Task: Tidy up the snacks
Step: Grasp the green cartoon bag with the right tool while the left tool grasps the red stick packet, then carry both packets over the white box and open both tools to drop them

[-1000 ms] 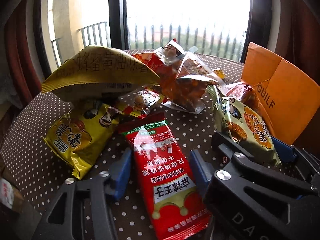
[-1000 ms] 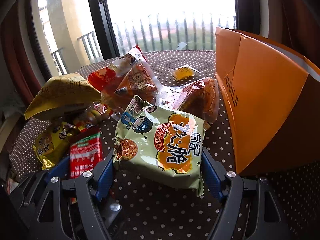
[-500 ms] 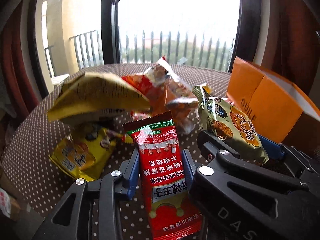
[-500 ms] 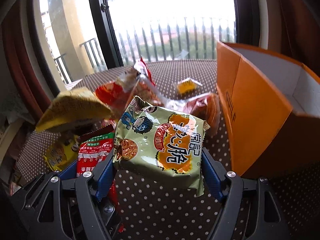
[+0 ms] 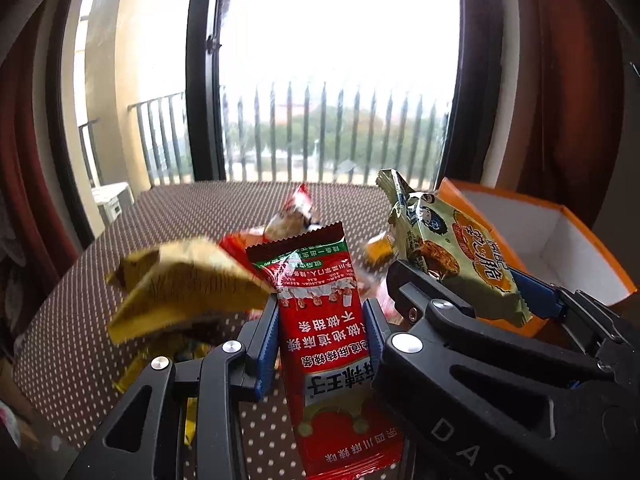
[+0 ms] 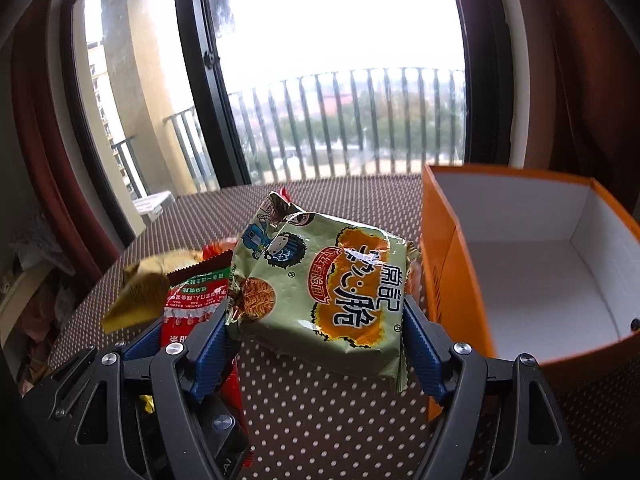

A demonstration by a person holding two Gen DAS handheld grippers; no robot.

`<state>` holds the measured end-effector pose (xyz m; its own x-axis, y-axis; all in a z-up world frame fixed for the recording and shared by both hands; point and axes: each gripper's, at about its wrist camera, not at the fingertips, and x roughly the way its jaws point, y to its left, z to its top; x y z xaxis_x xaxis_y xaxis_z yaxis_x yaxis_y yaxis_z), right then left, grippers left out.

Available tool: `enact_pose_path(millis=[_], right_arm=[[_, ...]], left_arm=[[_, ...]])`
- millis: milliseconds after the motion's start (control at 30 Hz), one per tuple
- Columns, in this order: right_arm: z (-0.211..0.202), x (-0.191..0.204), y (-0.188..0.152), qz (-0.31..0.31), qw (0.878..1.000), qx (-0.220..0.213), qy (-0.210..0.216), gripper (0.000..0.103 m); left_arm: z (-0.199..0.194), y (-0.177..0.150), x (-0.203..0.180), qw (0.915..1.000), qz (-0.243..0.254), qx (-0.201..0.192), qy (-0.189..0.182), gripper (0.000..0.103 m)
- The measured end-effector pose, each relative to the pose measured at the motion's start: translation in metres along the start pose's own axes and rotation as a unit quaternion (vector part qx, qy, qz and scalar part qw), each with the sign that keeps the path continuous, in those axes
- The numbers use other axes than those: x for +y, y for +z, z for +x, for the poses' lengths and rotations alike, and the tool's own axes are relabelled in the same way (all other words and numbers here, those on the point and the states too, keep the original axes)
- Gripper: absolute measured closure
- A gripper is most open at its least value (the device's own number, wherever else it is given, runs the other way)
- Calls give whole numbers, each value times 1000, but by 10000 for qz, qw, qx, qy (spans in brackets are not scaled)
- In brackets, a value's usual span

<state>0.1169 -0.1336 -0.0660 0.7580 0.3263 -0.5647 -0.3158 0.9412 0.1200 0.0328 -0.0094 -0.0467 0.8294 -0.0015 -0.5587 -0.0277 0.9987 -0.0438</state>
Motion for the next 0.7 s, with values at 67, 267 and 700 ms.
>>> enact_pose_path(millis=[67, 267, 700], right_arm=[[-4, -2, 8, -14, 10000, -84, -25, 23], [-13, -11, 26, -26, 9997, -236, -50, 23], [-23, -58, 52, 135, 9979, -526, -361, 23]], left_arm=[[-7, 7, -4, 9999, 47, -93, 23, 63], [-9, 25, -17, 9996, 172, -197, -131, 63], [11, 53, -61, 9959, 544, -384, -619, 63]])
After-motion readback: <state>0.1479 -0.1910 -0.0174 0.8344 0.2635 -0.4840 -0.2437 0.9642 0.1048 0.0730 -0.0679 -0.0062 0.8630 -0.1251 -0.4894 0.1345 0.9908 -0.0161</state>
